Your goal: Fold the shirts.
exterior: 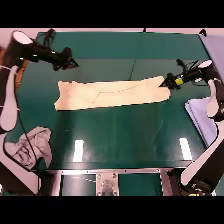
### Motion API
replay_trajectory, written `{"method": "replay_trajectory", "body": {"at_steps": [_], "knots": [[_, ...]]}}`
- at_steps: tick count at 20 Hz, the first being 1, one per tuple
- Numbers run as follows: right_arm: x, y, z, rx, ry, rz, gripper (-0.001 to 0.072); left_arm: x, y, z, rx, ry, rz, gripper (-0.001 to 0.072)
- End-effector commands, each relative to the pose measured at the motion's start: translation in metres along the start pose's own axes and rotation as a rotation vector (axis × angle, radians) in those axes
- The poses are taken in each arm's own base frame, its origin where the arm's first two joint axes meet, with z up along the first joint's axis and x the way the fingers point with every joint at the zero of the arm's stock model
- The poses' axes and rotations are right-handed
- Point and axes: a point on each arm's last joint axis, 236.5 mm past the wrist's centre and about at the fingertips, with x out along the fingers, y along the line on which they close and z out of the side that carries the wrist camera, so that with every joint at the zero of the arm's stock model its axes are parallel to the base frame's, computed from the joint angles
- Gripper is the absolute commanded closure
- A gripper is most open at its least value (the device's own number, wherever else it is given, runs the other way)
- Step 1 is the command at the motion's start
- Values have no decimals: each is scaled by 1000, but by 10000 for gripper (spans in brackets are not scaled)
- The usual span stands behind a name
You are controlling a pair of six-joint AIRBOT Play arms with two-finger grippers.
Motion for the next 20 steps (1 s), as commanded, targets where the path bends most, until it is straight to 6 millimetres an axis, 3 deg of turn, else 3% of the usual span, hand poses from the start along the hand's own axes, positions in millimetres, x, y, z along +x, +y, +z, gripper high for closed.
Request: {"method": "replay_trajectory", "body": {"at_steps": [1, 3, 6, 10, 13, 16, 18, 20], "knots": [[-41, 51, -10, -81, -7, 6, 694, 84, -50, -29, 103, 46, -23, 685], [-66, 82, -20, -125, -14, -1, 694, 148, -77, -59, 146, 71, -41, 685], [-101, 125, -30, -196, -69, -21, 693, 222, -99, -100, 171, 80, -49, 685], [-135, 165, -47, -268, -122, -20, 693, 265, -97, -128, 67, 105, -65, 685], [-144, 184, -54, -294, -137, 9, 693, 275, -101, -130, -20, 106, -117, 685], [-144, 190, -57, -304, -132, 19, 693, 268, -113, -129, -44, 116, -164, 685], [-139, 196, -59, -299, -120, 24, 693, 247, -127, -119, -50, 136, -229, 684], [-131, 205, -62, -299, -101, 32, 693, 204, -136, -97, -26, 162, -276, 685]]}}
